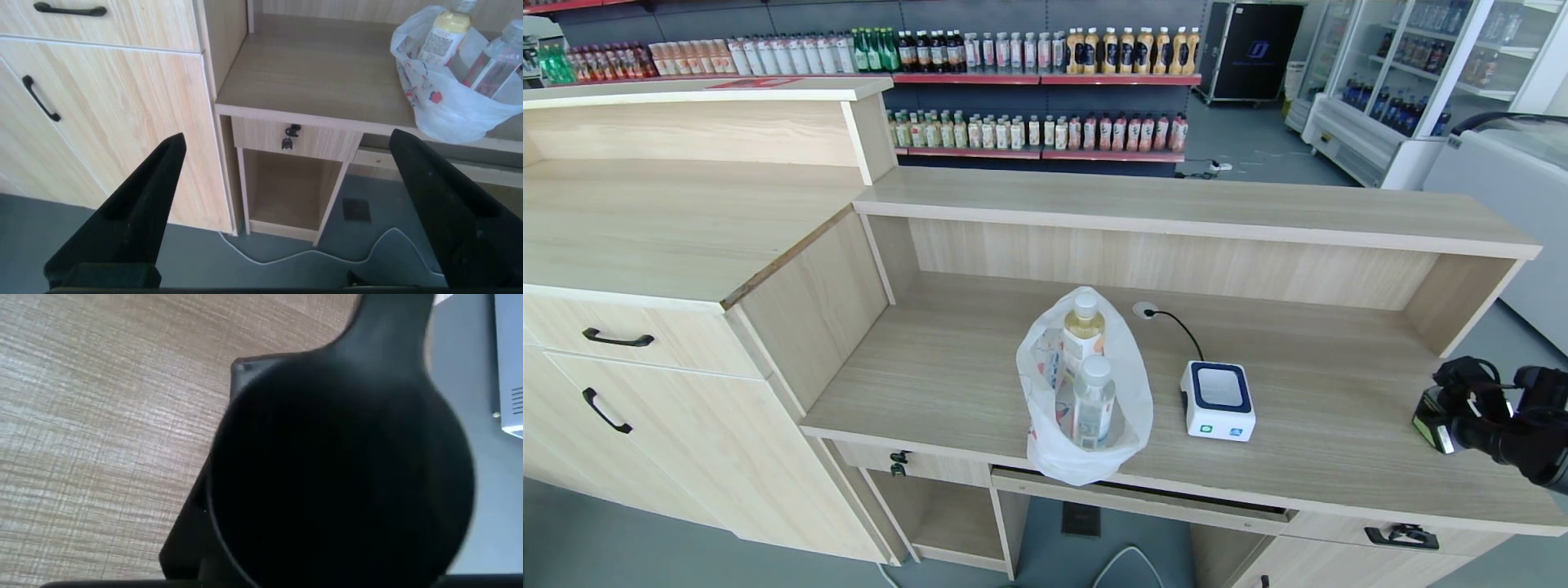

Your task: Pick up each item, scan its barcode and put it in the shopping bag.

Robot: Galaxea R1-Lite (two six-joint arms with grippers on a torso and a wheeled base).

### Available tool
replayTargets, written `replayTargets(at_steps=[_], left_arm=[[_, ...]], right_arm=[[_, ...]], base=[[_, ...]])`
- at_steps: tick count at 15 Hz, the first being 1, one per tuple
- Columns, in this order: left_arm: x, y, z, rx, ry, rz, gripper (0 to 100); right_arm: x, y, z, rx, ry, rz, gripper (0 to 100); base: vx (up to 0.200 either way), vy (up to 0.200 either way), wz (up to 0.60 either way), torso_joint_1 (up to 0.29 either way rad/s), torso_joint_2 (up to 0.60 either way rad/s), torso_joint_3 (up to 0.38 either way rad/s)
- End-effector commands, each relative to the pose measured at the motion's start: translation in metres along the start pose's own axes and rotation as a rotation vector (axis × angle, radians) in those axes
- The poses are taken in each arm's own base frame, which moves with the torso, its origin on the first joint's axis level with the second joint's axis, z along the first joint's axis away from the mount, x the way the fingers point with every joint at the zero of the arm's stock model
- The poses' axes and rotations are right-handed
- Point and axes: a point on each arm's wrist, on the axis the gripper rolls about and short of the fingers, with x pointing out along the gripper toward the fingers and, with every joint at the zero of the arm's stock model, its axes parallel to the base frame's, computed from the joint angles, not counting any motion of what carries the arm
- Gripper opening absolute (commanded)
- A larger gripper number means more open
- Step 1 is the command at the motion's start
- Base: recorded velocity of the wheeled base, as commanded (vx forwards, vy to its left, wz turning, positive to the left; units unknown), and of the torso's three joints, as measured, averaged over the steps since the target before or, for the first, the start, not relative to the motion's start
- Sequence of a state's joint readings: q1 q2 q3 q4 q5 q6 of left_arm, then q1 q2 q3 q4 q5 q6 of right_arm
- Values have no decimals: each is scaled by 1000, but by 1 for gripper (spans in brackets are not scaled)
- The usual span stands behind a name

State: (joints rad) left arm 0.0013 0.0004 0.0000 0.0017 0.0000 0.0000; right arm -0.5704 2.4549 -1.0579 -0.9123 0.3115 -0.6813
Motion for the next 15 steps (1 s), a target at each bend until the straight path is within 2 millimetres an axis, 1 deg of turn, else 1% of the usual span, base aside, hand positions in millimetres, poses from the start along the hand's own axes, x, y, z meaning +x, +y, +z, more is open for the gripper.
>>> replayTargets(at_steps=[1, 2, 5, 7, 9, 10, 11, 13, 15], left_arm=[[0, 0, 0, 0, -1, 0, 100], [0, 0, 0, 0, -1, 0, 100], [0, 0, 0, 0, -1, 0, 100], [0, 0, 0, 0, -1, 0, 100], [0, 0, 0, 0, -1, 0, 100], [0, 0, 0, 0, -1, 0, 100], [0, 0, 0, 0, -1, 0, 100], [0, 0, 0, 0, -1, 0, 100], [0, 0, 0, 0, -1, 0, 100]], right_arm=[[-3, -2, 4, -24, -8, -7, 0], [-4, -3, 5, -67, -9, -10, 0], [-13, -17, 9, -261, -15, -53, 0], [-25, -34, 11, -421, -32, -131, 0], [-38, -47, 8, -546, -49, -212, 0], [-42, -49, 7, -577, -68, -229, 0], [-52, -53, 6, -645, -128, -251, 0], [-72, -62, 13, -776, -237, -234, 0], [-106, -72, 29, -983, -341, -221, 0]], base=[[0, 0, 0, 0, 0, 0], [0, 0, 0, 0, 0, 0], [0, 0, 0, 0, 0, 0], [0, 0, 0, 0, 0, 0], [0, 0, 0, 0, 0, 0], [0, 0, 0, 0, 0, 0], [0, 0, 0, 0, 0, 0], [0, 0, 0, 0, 0, 0], [0, 0, 0, 0, 0, 0]])
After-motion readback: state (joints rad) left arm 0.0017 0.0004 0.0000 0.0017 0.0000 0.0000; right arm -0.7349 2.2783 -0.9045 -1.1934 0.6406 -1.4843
